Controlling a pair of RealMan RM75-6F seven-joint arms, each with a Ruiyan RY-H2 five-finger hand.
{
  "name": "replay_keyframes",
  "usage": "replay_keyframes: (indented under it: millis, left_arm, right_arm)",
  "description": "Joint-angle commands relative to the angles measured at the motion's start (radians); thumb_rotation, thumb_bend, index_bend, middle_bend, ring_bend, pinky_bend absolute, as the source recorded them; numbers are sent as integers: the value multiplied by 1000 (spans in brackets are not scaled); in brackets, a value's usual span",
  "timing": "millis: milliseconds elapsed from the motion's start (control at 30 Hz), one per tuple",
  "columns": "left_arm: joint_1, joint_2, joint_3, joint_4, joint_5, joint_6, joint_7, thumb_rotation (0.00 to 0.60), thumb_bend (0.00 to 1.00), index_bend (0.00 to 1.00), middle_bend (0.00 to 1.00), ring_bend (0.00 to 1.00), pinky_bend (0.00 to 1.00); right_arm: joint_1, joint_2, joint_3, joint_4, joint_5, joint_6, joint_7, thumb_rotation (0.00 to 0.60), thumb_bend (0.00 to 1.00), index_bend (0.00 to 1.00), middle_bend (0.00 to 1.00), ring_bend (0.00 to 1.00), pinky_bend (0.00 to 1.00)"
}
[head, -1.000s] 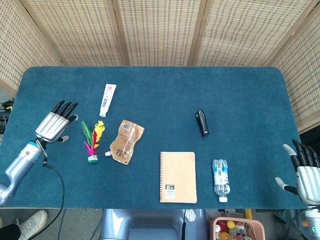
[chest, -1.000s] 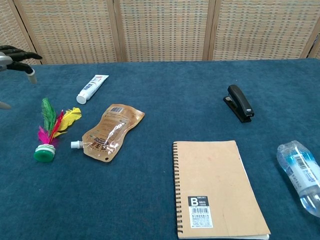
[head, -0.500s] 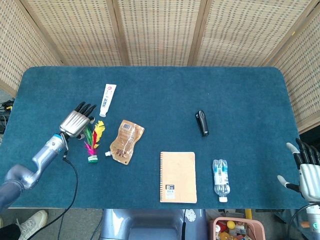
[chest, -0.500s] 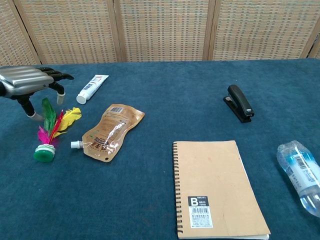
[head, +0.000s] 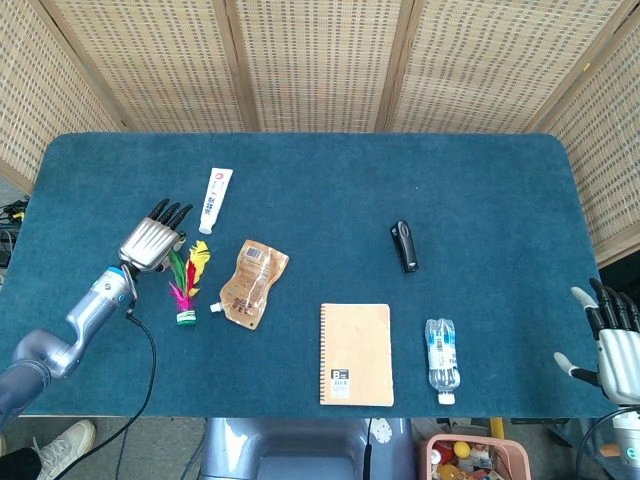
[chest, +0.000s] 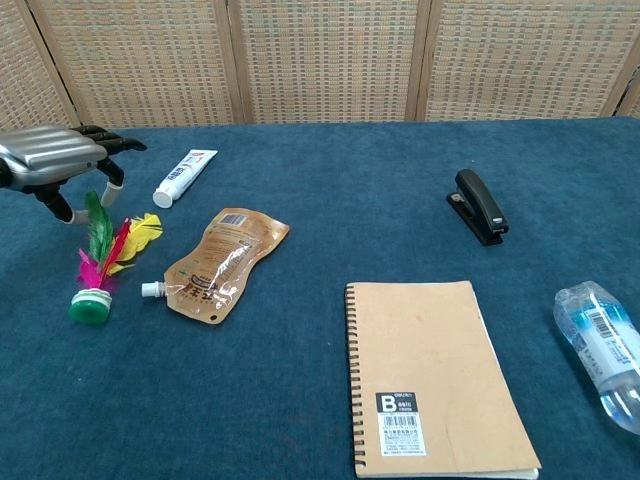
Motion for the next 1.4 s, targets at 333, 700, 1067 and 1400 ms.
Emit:
replay_keyframes:
  millis: [333, 700, 1067, 1400]
  left_arm:
    - [6, 2, 13, -1, -10, 39, 14, 600, 450, 741, 0, 0, 0]
    - [26, 132, 13, -114, 22, 197, 196, 600, 451, 765, 0, 0, 0]
    - [37, 212, 50, -251, 105, 291, 485, 600, 451, 795, 0, 0, 0]
    - [30, 212, 65, -292, 169, 337, 650, 600, 451, 797, 0, 0, 0]
  right_arm:
    - [-1, 1, -3, -4, -4, 4, -2, 600, 0, 0, 0, 0, 0]
    - [-11, 18, -10, -15, -27, 27, 31, 600, 0, 0, 0, 0, 0]
    - [-16, 30, -15, -14, -41, 37, 60, 600, 0, 0, 0, 0, 0]
    - [-19, 36, -17, -15, -43, 41, 70, 600, 0, 0, 0, 0, 0]
